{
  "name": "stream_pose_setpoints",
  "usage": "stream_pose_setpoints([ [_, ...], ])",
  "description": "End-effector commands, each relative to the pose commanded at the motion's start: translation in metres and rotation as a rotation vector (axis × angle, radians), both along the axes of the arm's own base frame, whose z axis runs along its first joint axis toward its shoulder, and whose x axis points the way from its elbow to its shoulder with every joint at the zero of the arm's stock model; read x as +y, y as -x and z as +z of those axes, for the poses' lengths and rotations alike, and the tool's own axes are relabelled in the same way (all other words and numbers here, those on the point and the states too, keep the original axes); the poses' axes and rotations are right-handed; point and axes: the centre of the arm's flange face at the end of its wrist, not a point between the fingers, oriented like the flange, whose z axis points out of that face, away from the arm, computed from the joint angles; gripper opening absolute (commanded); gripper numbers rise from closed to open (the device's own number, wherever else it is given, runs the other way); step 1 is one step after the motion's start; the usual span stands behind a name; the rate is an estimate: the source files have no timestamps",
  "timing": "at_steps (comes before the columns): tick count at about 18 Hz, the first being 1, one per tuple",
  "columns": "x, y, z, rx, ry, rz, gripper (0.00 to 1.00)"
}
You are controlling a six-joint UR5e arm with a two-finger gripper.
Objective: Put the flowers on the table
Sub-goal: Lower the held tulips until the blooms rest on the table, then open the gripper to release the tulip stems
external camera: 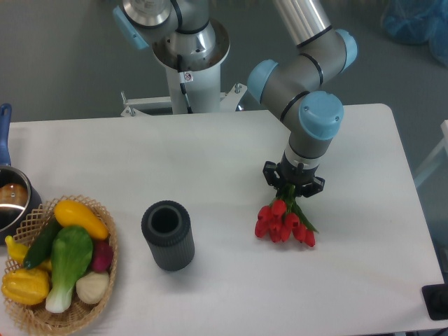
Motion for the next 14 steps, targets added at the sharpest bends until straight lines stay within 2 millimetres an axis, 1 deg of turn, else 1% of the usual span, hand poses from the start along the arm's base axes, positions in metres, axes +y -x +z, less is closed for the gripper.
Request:
stream_pose_setpoints([
  [1,0.001,0.001,0.001,0.002,-0.003,-0.002,0.88],
  [2,0.000,0.003,0.003,0.008,-0.001,-0.002,1.00],
  [4,-0.004,0.007,0.010,0.024,0.000,0.003,1.00],
  [5,-0.008,0.011,0.019,0.045,0.000,0.010,1.00],
  [7,-0.028,0.024,0.051,0.108,-0.005,0.046,1.00],
  [9,-0.047,0.040,0.087,0.179,-0.043,0.088,1.00],
  [10,-0.051,0.044,0.105,0.208,-0.061,0.102,1.00],
  [11,-0.050,0.048,0.124,0.235,-0.089,0.110,1.00],
  [12,-0.049,0.051,0.137,0.253,-0.113,0.111,1.00],
  [13,-0.046,0.052,0.164,0.292,-0.152,0.107,1.00],
  [14,-0.045,0.052,0.179,0.311,-0.181,0.105,1.00],
])
